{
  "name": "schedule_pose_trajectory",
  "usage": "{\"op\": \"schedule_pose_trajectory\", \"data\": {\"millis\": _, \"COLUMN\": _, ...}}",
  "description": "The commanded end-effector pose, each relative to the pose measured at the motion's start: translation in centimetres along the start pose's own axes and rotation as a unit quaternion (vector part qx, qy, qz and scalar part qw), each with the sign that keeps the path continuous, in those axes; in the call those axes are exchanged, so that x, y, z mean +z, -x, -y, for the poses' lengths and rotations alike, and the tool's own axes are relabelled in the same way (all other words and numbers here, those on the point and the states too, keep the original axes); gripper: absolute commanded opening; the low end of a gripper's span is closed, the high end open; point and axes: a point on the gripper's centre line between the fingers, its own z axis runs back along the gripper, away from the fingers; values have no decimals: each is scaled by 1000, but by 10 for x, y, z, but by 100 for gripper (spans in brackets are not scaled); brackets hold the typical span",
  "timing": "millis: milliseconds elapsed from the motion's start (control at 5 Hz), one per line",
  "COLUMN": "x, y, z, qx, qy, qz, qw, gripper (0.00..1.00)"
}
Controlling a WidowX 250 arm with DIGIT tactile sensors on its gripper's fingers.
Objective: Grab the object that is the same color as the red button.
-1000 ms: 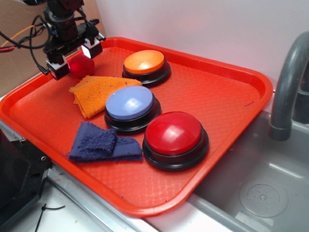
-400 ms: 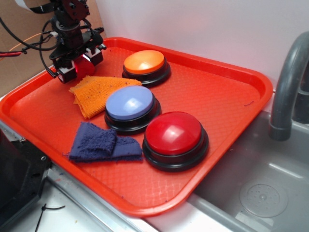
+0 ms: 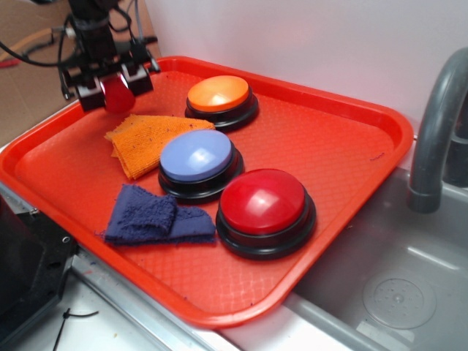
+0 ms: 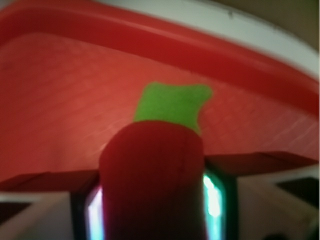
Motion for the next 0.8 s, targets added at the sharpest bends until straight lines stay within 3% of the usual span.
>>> {"op": "schedule_pose_trajectory", "data": {"millis": 0, "x": 75, "y": 28, "z": 5, "qx": -231, "qy": 98, "qz": -41, "qw": 967, "gripper": 0}}
{"op": "schedule_pose_trajectory", "data": {"millis": 200, "x": 100, "y": 50, "z": 4, "qx": -345, "qy": 132, "qz": -42, "qw": 928, "gripper": 0}}
{"op": "schedule_pose_trajectory", "data": {"millis": 600, "x": 126, "y": 91, "z": -2, "qx": -424, "qy": 155, "qz": -38, "qw": 892, "gripper": 0}}
